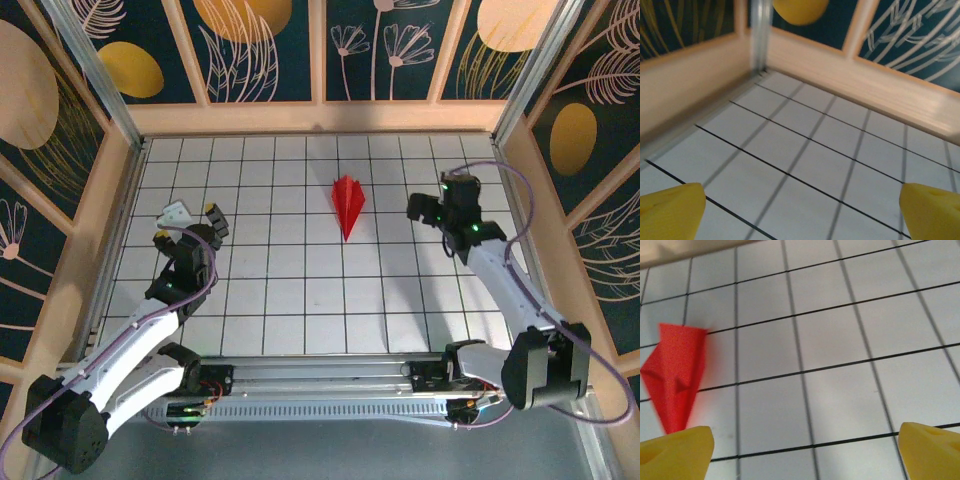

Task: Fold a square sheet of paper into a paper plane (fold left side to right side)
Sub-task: Reset both arms

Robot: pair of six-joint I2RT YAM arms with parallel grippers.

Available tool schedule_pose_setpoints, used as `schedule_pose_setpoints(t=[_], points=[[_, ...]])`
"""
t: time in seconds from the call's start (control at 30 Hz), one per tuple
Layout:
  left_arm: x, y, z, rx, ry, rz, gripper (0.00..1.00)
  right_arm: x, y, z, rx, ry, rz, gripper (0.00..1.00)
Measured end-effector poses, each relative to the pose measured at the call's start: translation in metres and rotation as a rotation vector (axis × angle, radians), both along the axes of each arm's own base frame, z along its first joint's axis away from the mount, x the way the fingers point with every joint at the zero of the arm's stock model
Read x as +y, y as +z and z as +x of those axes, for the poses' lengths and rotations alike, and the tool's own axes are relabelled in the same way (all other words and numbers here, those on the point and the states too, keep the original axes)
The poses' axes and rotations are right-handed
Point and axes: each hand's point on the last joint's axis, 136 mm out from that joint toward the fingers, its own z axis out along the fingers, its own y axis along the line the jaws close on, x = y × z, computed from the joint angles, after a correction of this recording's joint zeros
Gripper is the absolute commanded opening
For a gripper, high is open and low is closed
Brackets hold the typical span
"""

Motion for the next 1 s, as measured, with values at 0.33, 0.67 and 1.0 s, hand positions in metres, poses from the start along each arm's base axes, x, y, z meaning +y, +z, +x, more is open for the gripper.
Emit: schedule_pose_setpoints(t=[0.33,0.67,1.0], points=[[0.036,-0.015,0.003,-0.024,0.104,0.189,0.99,-0.046,-0.08,-0.02,-0.236,-0.075,-0.009,0.99],[0.04,-0.06,0.02,0.024,0.025,0.287,0.99,-0.054,-0.08,0.003,-0.419,-0.045,-0.003,0.99],[0.031,-0.09,0.035,0.001,-0.07,0.332,0.99,-0.05,-0.073,0.009,-0.506,0.003,0.016,0.99]])
